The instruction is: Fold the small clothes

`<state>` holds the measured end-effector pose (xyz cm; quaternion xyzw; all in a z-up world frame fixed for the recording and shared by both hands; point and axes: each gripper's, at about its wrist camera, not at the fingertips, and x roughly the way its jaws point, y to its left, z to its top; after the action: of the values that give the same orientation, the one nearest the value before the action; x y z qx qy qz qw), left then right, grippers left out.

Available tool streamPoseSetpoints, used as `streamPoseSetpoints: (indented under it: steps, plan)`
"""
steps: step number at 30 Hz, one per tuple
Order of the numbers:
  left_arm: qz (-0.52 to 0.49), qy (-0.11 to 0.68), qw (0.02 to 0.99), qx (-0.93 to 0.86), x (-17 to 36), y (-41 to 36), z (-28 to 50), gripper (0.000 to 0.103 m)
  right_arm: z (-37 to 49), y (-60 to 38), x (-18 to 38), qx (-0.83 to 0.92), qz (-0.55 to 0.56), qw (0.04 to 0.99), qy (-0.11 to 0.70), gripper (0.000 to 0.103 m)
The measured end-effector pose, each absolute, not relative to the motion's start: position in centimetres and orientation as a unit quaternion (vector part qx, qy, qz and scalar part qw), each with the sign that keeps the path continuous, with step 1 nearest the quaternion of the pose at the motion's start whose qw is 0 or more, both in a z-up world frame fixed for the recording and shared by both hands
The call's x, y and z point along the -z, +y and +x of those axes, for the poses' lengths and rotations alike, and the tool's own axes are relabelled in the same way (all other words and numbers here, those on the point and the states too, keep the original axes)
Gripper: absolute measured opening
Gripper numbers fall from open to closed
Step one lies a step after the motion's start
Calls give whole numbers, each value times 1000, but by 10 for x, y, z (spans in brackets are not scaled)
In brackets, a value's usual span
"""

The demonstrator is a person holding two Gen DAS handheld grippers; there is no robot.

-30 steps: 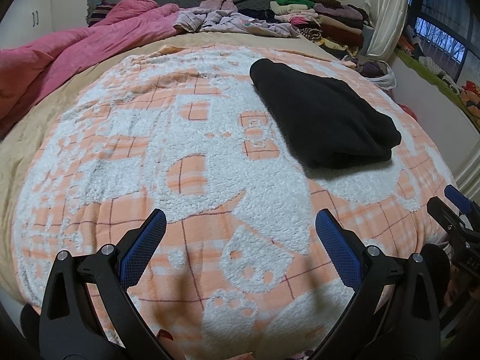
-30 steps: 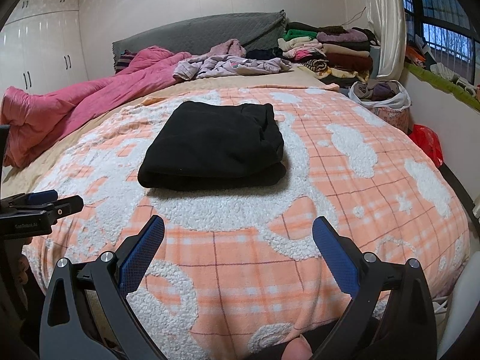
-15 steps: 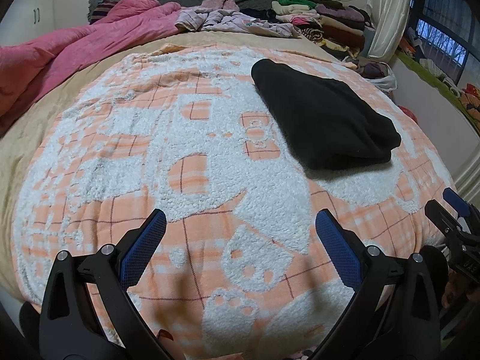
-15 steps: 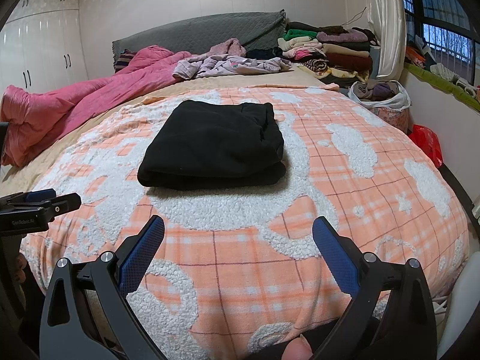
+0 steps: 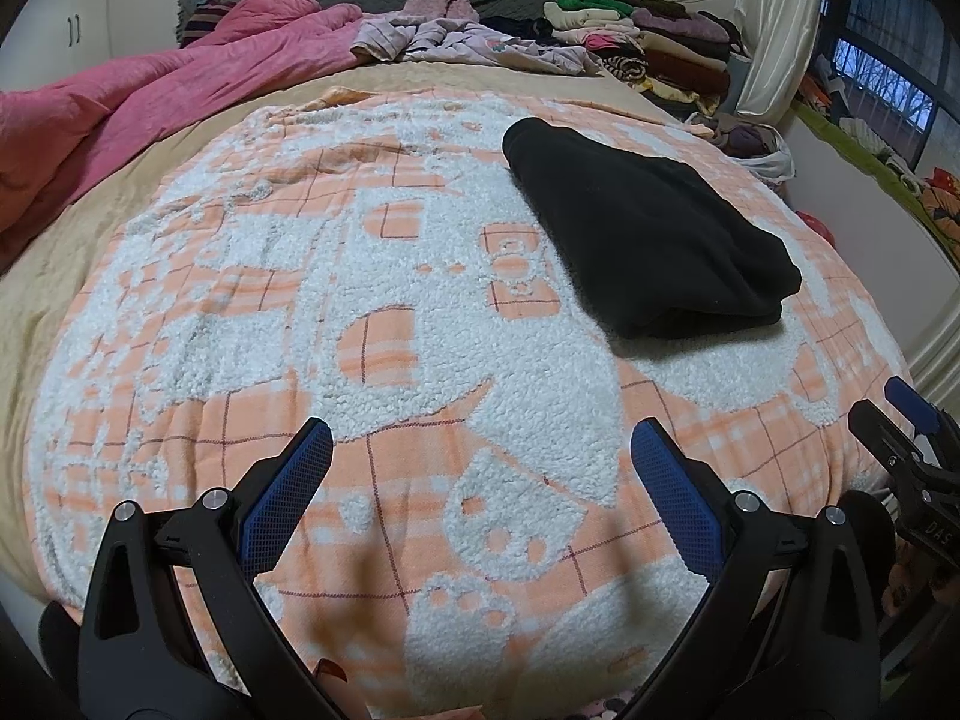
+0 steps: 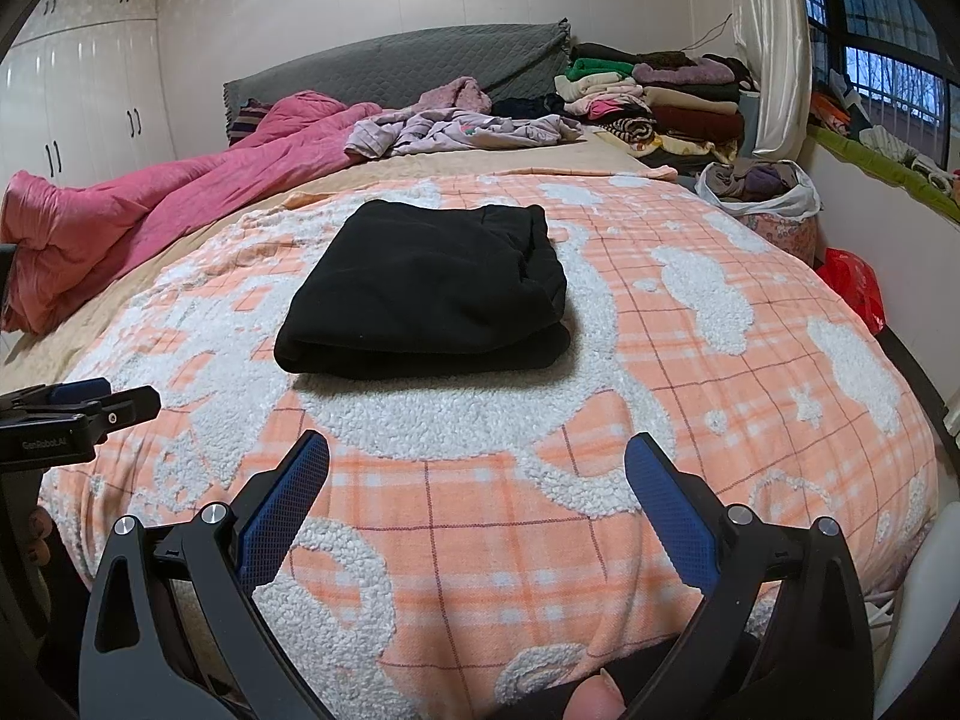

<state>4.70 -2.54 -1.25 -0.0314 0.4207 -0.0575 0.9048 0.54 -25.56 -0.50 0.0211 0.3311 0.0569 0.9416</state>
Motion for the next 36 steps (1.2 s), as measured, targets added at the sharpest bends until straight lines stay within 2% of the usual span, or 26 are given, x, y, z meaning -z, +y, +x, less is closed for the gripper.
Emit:
streamPoseSetpoints:
  steps: [36]
  plan:
    - [-35,424,903,64,13,-23,44,93,3,-269,1,-32,29,945,323,98]
